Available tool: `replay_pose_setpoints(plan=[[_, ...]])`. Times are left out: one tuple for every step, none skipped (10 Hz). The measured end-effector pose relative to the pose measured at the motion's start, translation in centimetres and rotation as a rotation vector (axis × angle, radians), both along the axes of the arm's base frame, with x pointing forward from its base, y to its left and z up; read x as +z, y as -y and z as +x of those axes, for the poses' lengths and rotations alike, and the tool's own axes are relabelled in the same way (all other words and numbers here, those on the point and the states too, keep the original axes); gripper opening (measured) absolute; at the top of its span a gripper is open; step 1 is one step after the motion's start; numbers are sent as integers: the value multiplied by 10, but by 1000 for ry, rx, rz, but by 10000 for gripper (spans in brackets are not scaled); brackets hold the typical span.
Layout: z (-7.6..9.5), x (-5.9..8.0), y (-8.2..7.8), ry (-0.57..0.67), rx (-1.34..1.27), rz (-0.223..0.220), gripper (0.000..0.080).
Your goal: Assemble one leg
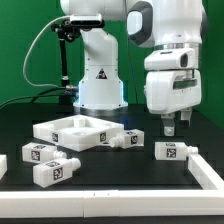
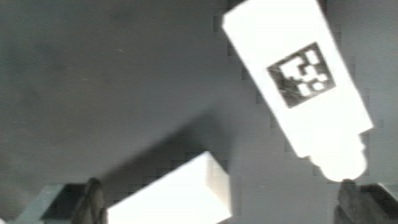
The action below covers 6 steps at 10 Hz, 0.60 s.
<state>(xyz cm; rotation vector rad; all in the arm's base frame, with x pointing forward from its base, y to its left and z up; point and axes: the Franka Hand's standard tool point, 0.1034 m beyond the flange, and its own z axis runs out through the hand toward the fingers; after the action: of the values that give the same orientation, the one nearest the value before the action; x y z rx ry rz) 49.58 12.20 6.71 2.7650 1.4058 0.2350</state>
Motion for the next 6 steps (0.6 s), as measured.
replay_pose_setpoints(plan=[[-1, -1, -1, -1, 1, 0, 649], [-4, -4, -2, -9, -4, 1, 649], [-15, -17, -10, -38, -14, 1, 649], [-22, -30, -12, -52, 5, 1, 649], [-22, -40, -8, -48, 10, 5, 649], [-22, -40, -8, -48, 10, 5, 649]])
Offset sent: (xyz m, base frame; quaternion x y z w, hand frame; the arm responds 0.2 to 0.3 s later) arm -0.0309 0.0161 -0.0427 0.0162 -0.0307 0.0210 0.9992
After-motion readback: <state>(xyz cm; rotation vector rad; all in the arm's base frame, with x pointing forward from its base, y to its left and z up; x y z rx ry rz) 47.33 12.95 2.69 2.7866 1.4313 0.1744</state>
